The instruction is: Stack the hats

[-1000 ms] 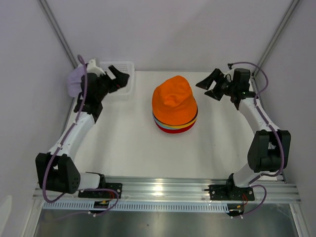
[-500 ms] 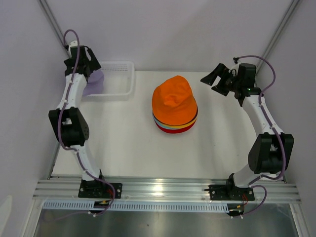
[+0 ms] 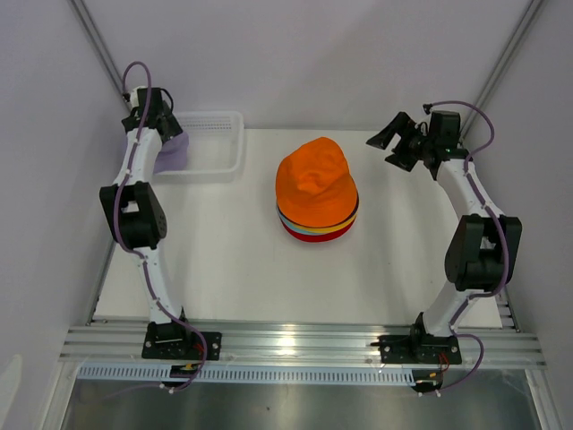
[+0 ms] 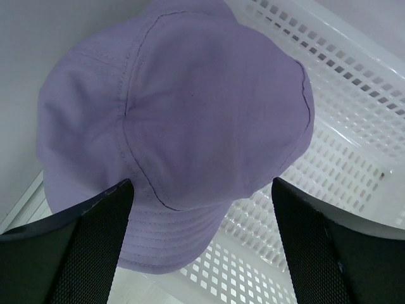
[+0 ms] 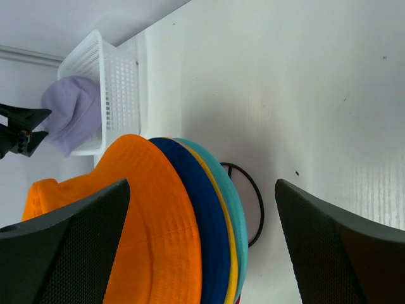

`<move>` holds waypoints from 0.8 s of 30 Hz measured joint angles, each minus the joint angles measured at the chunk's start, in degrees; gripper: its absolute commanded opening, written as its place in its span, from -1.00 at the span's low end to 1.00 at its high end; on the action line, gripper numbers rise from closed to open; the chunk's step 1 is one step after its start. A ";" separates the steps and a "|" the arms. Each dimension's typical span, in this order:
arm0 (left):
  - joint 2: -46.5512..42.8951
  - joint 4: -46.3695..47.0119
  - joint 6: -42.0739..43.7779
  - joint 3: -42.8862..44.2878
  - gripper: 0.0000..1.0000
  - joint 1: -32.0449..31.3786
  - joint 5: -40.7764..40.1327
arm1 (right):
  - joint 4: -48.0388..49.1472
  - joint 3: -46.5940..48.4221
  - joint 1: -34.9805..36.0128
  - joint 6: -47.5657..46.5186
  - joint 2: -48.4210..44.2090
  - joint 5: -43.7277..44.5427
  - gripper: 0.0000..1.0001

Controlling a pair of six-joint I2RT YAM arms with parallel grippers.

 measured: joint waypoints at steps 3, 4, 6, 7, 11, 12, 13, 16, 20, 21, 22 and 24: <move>0.44 -0.17 -0.94 -0.02 0.86 0.00 -1.95 | 0.07 0.94 -0.13 0.52 1.09 -0.22 0.99; 0.57 -0.28 -1.11 -0.02 0.88 0.00 -2.47 | 0.11 1.18 -0.20 0.70 1.29 -0.24 0.99; 0.87 -0.61 -1.57 -0.02 0.90 0.00 -3.54 | 0.15 1.77 -0.42 1.14 1.73 -0.48 0.99; 1.07 -0.74 -1.81 -0.02 0.90 -0.02 -3.78 | 0.20 2.19 -0.50 1.18 1.97 -0.61 0.99; 2.08 -1.01 -1.99 0.13 0.82 0.00 -4.00 | 0.63 2.82 -0.81 1.57 2.64 -0.90 0.99; 2.82 -1.42 -1.99 0.83 0.81 0.00 -4.00 | 0.63 2.82 -0.92 1.62 2.78 -0.96 0.99; 3.52 -1.73 -1.99 1.68 0.79 0.00 -4.00 | 0.63 2.82 -0.98 1.73 2.95 -1.09 0.99; 6.60 -3.30 -2.23 5.55 0.63 0.00 -3.67 | 0.61 2.82 -1.18 2.16 3.17 -1.14 0.99; 8.76 -4.07 -3.13 6.95 0.23 0.04 -3.02 | 1.07 2.82 -1.33 2.56 3.17 -1.14 0.99; 9.11 -4.17 -3.48 6.95 0.19 0.04 -2.95 | 1.07 2.82 -1.36 2.62 3.17 -1.16 0.99; 9.44 -4.28 -3.87 6.95 0.16 0.07 -2.91 | 1.14 2.82 -1.40 2.67 3.17 -1.18 0.99; 9.88 -4.39 -4.44 6.95 -0.11 0.09 -2.91 | 1.25 2.82 -1.49 2.69 3.17 -1.22 0.99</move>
